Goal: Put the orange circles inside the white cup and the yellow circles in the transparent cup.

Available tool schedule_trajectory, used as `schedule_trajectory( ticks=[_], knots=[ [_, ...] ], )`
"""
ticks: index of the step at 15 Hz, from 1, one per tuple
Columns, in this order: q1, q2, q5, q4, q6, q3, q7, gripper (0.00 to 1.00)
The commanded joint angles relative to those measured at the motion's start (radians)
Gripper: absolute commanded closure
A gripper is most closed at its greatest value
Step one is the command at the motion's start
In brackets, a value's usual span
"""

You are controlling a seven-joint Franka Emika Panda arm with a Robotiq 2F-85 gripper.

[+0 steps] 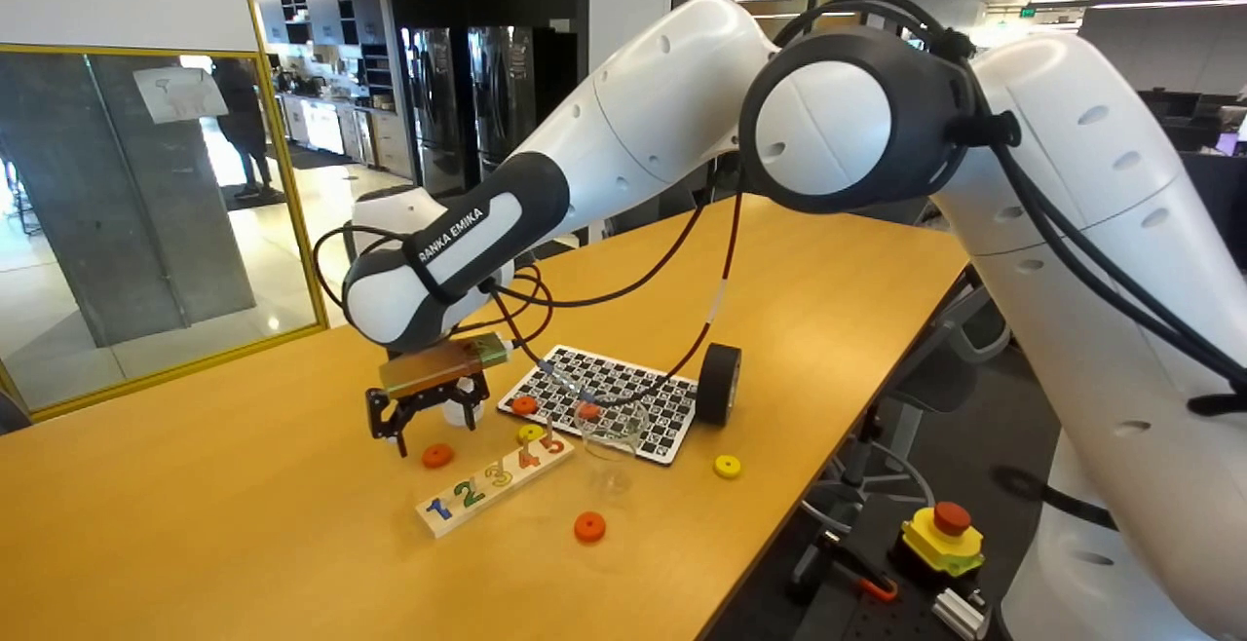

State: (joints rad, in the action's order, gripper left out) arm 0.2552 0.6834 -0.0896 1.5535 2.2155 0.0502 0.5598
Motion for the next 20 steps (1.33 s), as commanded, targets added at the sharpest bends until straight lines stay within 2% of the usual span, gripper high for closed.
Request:
schedule_trajectory(
  ticks=[1,9,20],
  knots=[
    [0.021,0.041,0.028,-0.049,0.036,-0.023,0.017,0.0],
    [0.016,0.057,0.069,-0.035,0.113,-0.023,0.019,0.0],
    [0.014,0.061,0.094,-0.037,0.097,-0.033,0.016,0.0]
  ],
)
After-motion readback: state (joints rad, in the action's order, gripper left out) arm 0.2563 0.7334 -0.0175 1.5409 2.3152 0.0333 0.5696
